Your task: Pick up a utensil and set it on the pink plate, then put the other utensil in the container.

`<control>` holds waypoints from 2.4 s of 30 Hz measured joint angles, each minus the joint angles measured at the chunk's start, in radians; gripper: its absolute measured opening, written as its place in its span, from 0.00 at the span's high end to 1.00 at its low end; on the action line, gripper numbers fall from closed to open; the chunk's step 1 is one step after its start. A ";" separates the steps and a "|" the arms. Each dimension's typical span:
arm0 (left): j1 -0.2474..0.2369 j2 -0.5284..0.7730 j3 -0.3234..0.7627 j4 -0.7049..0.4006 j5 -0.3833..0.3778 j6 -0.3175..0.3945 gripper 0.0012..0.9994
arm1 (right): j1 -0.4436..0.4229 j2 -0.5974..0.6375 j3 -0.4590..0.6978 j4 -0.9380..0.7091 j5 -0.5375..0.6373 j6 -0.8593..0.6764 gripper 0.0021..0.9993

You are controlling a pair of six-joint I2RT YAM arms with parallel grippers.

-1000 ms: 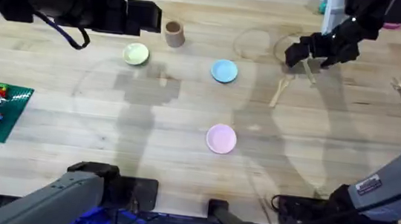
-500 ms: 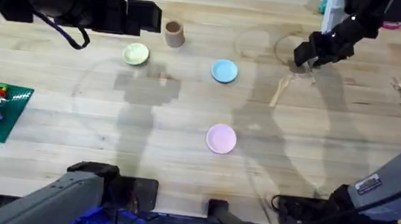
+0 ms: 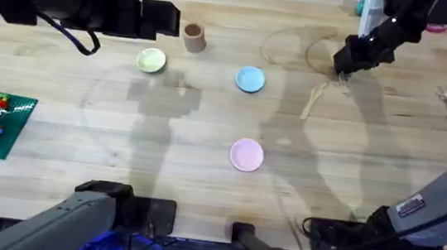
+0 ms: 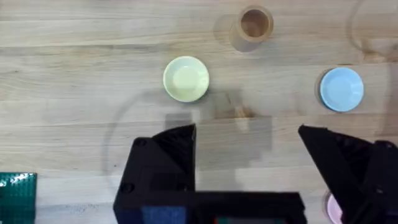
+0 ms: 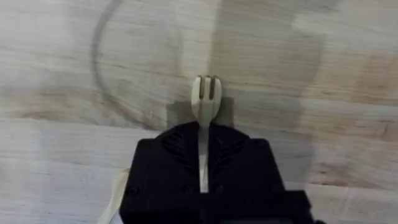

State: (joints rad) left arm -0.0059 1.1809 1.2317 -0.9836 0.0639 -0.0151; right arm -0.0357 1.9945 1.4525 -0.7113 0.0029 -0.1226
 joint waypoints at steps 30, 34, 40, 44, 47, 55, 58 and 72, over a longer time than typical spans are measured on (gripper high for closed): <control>0.000 0.000 0.000 0.001 0.000 0.000 0.01 | 0.006 0.028 0.568 -0.433 -0.023 0.010 0.97; 0.000 0.000 0.000 0.000 0.000 0.000 0.01 | 0.006 0.011 0.615 -0.486 -0.024 0.010 0.97; 0.000 0.000 0.000 0.000 0.000 0.000 0.01 | 0.006 -0.093 0.615 -0.525 -0.026 -0.007 0.97; 0.000 0.000 0.000 0.000 0.000 0.000 0.01 | 0.006 -0.205 0.618 -0.536 -0.026 -0.021 0.97; 0.000 0.000 0.000 0.000 0.000 0.000 0.01 | 0.006 -0.280 0.625 -0.541 -0.026 -0.028 0.97; 0.000 0.000 0.000 -0.001 0.000 0.000 0.01 | 0.006 -0.389 0.617 -0.544 -0.026 -0.036 0.97; 0.000 0.000 0.000 0.000 0.000 0.000 0.01 | 0.006 -0.432 0.571 -0.535 -0.026 -0.036 0.97; 0.000 0.000 0.000 -0.001 0.000 0.000 0.01 | 0.019 -0.746 0.135 -0.255 -0.038 -0.073 0.97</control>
State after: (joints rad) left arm -0.0059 1.1809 1.2320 -0.9844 0.0639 -0.0151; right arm -0.0168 1.2483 1.5873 -0.9660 -0.0349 -0.1959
